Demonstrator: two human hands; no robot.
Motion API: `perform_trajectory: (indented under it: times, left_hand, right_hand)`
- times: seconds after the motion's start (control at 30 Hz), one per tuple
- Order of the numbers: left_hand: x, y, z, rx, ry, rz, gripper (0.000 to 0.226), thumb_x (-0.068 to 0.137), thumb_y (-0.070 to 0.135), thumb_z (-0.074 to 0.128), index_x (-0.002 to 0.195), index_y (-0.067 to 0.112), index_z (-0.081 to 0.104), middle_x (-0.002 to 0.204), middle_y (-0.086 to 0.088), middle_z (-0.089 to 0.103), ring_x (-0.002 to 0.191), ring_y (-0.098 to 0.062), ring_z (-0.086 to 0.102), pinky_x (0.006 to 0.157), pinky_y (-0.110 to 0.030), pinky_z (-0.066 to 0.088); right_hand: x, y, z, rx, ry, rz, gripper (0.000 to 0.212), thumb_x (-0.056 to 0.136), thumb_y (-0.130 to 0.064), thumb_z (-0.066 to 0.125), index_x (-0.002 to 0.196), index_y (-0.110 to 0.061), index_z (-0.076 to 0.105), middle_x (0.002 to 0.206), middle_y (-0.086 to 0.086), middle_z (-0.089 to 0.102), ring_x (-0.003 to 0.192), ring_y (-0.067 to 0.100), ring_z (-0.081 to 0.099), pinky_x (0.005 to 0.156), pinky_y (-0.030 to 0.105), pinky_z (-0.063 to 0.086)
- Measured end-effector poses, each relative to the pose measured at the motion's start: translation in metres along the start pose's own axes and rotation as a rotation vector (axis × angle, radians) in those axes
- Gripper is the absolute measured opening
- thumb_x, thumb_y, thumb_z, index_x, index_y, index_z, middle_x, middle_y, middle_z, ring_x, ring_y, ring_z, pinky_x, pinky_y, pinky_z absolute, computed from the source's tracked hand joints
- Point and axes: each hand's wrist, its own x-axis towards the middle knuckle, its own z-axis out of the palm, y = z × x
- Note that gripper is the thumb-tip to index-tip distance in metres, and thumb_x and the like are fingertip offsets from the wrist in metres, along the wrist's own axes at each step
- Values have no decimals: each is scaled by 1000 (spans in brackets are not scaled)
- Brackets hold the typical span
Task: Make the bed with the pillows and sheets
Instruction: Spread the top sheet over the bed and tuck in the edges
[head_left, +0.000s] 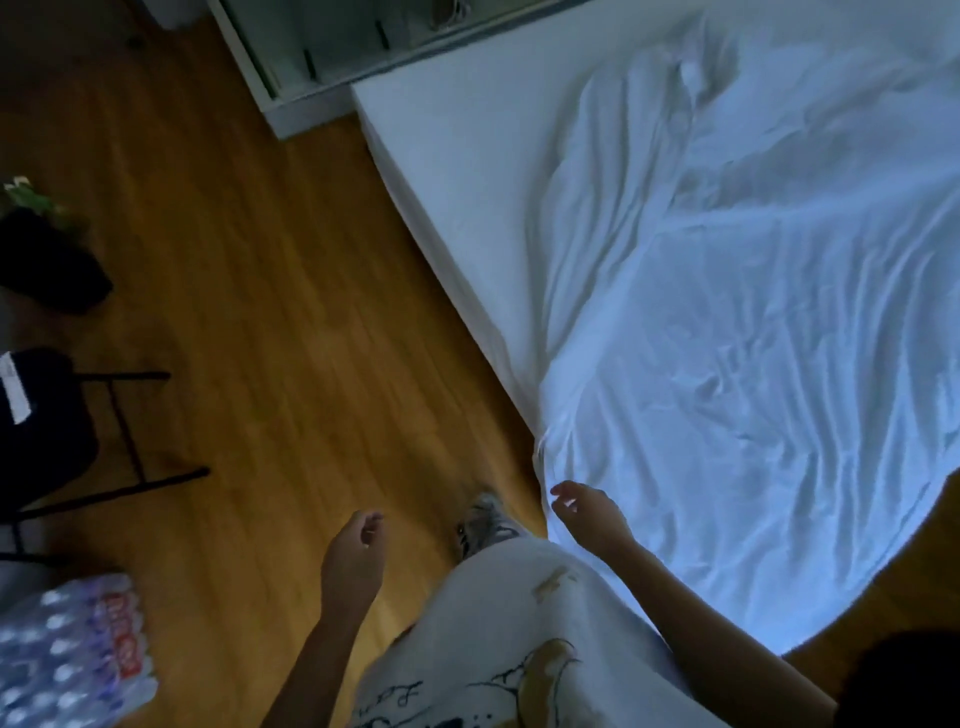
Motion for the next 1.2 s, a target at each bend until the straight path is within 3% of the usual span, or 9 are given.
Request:
perform_trajectory:
  times: [0.07, 0.17, 0.33, 0.53, 0.67, 0.77, 0.87, 1.03, 1.2]
  left_hand:
    - [37, 20, -23, 16, -15, 33, 22, 100, 27, 50, 115, 18, 63, 101, 3, 64, 91, -13, 59, 67, -27, 43]
    - [94, 49, -54, 31, -49, 45, 23, 100, 27, 50, 117, 17, 62, 103, 4, 62, 94, -14, 57, 74, -29, 43]
    - [208, 82, -97, 82, -128, 121, 24, 100, 28, 50, 117, 17, 63, 102, 3, 62, 91, -13, 57, 72, -28, 44]
    - [370, 144, -143, 136, -302, 283, 22, 100, 24, 50, 116, 15, 63, 100, 4, 63, 91, -11, 57, 69, -18, 42]
    - [452, 203, -181, 225, -443, 400, 19, 101, 24, 49, 116, 21, 60, 106, 6, 61, 103, -13, 59, 75, -17, 43]
    - [505, 249, -196, 344, -531, 503, 17, 101, 25, 48, 116, 23, 58, 105, 8, 59, 99, -9, 57, 72, -15, 42]
    - [553, 295, -192, 424, -542, 575, 20, 101, 25, 48, 118, 21, 59, 106, 6, 60, 96, -9, 58, 69, -16, 43]
    - [610, 372, -147, 579, -586, 691, 20, 99, 25, 50, 117, 23, 59, 101, 6, 63, 88, -6, 59, 71, -26, 52]
    - [654, 455, -65, 741, -677, 819, 25, 96, 18, 55, 121, 17, 60, 102, 9, 60, 90, -7, 58, 70, -13, 42]
  right_hand:
    - [29, -43, -13, 8, 0, -28, 26, 93, -26, 44, 108, -21, 64, 108, -3, 67, 98, 19, 62, 84, 33, 50]
    - [69, -112, -36, 16, 13, -110, 28, 96, -25, 43, 117, -24, 62, 112, -7, 64, 101, 14, 59, 79, 26, 43]
    - [140, -200, -60, 52, 37, -150, 27, 98, -30, 45, 120, -24, 60, 112, -6, 65, 100, 12, 61, 85, 26, 47]
    - [217, -269, -69, 258, 222, 67, 28, 96, -28, 48, 120, -25, 63, 116, -9, 65, 103, 8, 60, 89, 24, 45]
    - [241, -318, -76, 389, 334, 206, 25, 97, -26, 51, 115, -18, 65, 111, -3, 68, 98, 13, 63, 78, 23, 42]
    - [254, -342, -77, 478, 394, 296, 20, 96, -30, 52, 110, -23, 65, 104, -6, 67, 90, 10, 62, 75, 22, 45]
    - [273, -355, -79, 564, 396, 376, 8, 96, -33, 52, 90, -35, 56, 85, -14, 59, 74, 2, 55, 62, 13, 39]
    - [328, -353, -105, 729, 446, 497, 24, 95, -30, 55, 114, -18, 65, 105, -4, 67, 94, 14, 63, 79, 28, 48]
    - [424, -316, -150, 856, 452, 573, 31, 96, -26, 53, 125, -19, 59, 117, 1, 67, 101, 14, 63, 78, 24, 45]
